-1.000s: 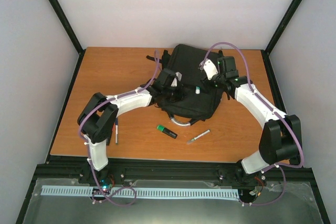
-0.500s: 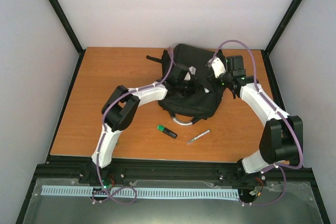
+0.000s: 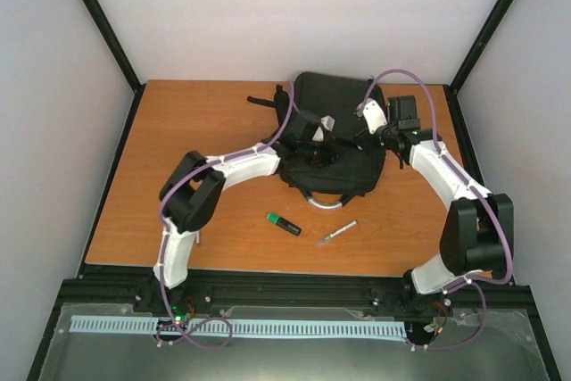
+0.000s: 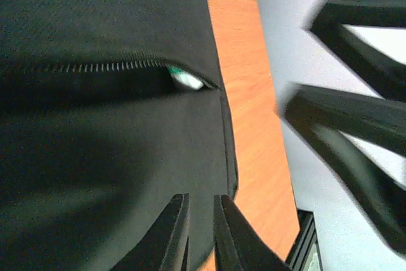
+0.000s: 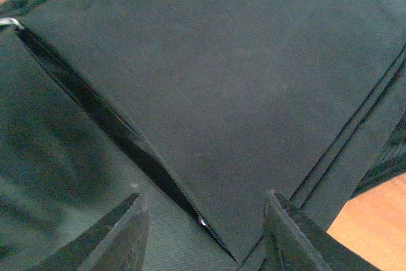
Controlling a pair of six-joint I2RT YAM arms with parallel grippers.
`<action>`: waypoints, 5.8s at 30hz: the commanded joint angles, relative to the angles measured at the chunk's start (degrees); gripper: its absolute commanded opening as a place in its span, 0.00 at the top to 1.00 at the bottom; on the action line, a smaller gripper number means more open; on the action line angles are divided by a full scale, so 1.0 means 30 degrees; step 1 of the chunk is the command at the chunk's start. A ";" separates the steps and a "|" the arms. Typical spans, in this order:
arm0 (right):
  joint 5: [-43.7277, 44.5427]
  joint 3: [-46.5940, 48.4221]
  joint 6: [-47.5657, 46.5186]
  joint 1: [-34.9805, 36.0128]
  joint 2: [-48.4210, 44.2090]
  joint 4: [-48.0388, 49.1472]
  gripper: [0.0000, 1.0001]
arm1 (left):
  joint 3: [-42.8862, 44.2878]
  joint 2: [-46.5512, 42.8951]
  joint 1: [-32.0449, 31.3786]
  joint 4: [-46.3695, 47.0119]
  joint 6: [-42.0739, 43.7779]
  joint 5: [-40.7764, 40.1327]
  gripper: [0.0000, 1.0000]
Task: Pack the student bag
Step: Place the stationery in the student bag, then adjust the student bag at the center of the board, then pick up the stationery from the center of the board.
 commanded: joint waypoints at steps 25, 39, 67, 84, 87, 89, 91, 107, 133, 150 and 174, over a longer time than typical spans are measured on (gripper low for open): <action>0.6492 0.0417 -0.1521 0.1464 0.4121 0.2061 0.48 | -0.9292 -0.3762 -0.0197 0.6431 -0.6373 -0.2663 0.36; 0.6519 0.0537 -0.1308 0.1463 0.3540 0.1901 0.51 | -0.8430 -0.4224 -0.0235 0.5771 -0.5301 -0.4071 0.99; 0.5100 0.0120 -0.1712 0.1464 -0.0469 0.1235 0.97 | -1.0797 -1.1543 -0.0286 0.0014 -0.0053 -0.5504 0.99; 0.5018 -0.3068 -0.1422 0.2042 -0.1671 0.0146 0.59 | -0.6077 -0.5000 0.0762 -0.1204 0.2522 -0.3870 0.82; 0.4781 -0.2723 -0.1323 0.2047 -0.1261 0.0196 0.49 | -0.6246 -0.6290 0.0769 -0.2309 0.3138 -0.4426 0.64; 0.4518 -0.2189 -0.1220 0.2048 -0.0882 -0.0033 0.46 | -0.6282 -0.7265 0.0761 -0.3229 0.3495 -0.4815 0.51; 0.3872 -0.1380 -0.1057 0.2052 -0.0650 -0.0661 0.45 | -0.6315 -0.8141 0.0762 -0.4304 0.3866 -0.5268 0.44; -0.5032 -0.1232 -0.0536 0.2220 -0.3132 -0.2975 0.38 | -1.0173 -1.4452 0.0407 -0.9212 0.9465 -0.4389 0.34; -0.0650 -0.4201 0.3244 -0.2654 -0.4833 0.1346 0.28 | -0.5814 -0.6960 -0.7013 -0.9703 1.3471 -0.8343 0.45; -0.1400 -0.4245 0.3282 -0.3425 -0.4830 0.1324 0.29 | -0.0985 -0.1811 -0.8055 -1.2094 1.3456 -1.0117 0.66; -0.1939 -0.4193 0.3236 -0.3696 -0.4435 0.1247 0.30 | -0.1014 -0.1192 -0.8498 -1.3460 1.3971 -1.1079 0.85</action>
